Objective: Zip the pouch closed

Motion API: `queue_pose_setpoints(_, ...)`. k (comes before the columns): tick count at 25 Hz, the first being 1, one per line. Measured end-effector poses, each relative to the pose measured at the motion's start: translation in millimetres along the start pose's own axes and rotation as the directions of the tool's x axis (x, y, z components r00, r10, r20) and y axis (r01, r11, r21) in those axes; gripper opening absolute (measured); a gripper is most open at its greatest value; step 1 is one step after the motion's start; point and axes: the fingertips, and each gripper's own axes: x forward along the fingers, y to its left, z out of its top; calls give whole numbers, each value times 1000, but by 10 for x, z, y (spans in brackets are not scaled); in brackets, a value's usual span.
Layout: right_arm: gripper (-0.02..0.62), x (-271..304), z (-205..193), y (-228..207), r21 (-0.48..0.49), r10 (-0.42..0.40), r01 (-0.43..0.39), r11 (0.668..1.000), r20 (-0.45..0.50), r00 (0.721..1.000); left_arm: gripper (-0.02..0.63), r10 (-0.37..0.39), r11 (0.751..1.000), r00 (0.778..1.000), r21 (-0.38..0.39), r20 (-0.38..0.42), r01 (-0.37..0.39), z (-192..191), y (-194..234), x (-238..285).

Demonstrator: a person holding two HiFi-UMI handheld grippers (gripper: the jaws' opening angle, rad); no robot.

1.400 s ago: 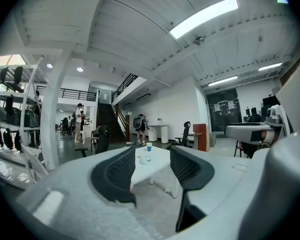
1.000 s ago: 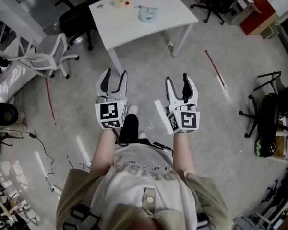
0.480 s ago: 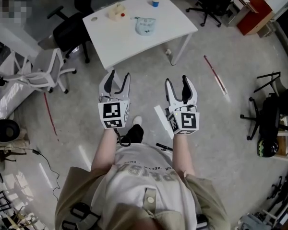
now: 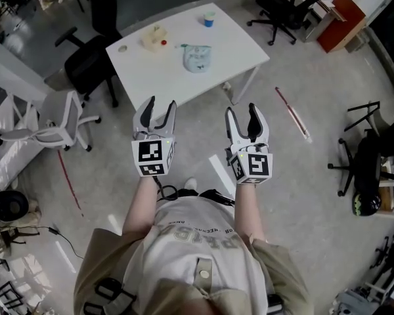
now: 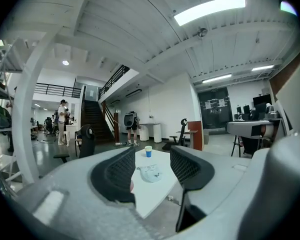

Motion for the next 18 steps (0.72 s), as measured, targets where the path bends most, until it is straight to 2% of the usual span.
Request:
queue_pose_setpoints(10, 242, 480, -297, -292, 28, -2, 4, 1000, -59, 998, 225, 13, 1000, 999, -26, -51, -15, -223, 129, 505)
queue_pose_setpoints(18, 242, 984, -596, -705, 44, 70, -66, 997, -119, 990, 224, 108, 992, 989, -50, -98, -113, -440, 211, 999)
